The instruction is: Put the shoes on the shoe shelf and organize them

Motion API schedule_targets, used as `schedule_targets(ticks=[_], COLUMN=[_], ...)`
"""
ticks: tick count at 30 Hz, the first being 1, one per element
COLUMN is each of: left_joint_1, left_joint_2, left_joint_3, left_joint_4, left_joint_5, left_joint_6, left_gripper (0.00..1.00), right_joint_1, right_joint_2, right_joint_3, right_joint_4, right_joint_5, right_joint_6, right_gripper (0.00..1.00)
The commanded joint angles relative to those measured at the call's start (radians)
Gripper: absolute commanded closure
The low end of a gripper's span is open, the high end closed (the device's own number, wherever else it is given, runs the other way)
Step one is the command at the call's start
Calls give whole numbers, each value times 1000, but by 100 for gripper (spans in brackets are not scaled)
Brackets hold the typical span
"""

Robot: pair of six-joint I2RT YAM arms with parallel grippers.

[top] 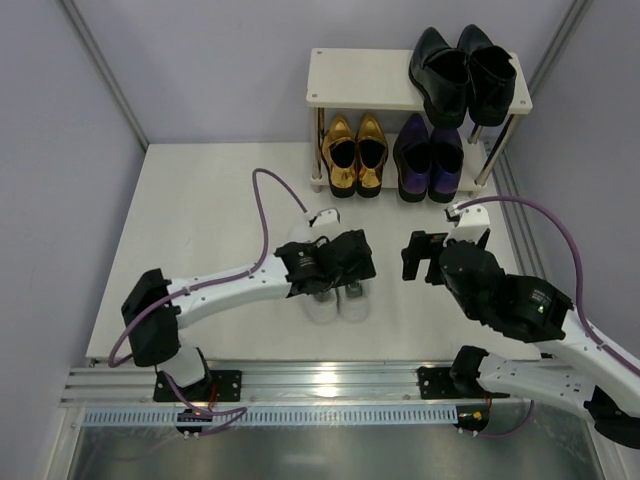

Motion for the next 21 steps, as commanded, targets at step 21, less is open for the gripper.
schedule_targets(ticks=[21], left_joint_1=[-20], left_joint_2=[-917], left_joint_3=[-419], left_joint_4=[-516], left_joint_5=[-272], left_joint_6=[-217], left_gripper=[0], right_joint_1=[-4], right_joint_2=[525], right_joint_3=[-219], right_joint_4=[595], right_joint_5=[-514], right_joint_6=[28], right_gripper=[2])
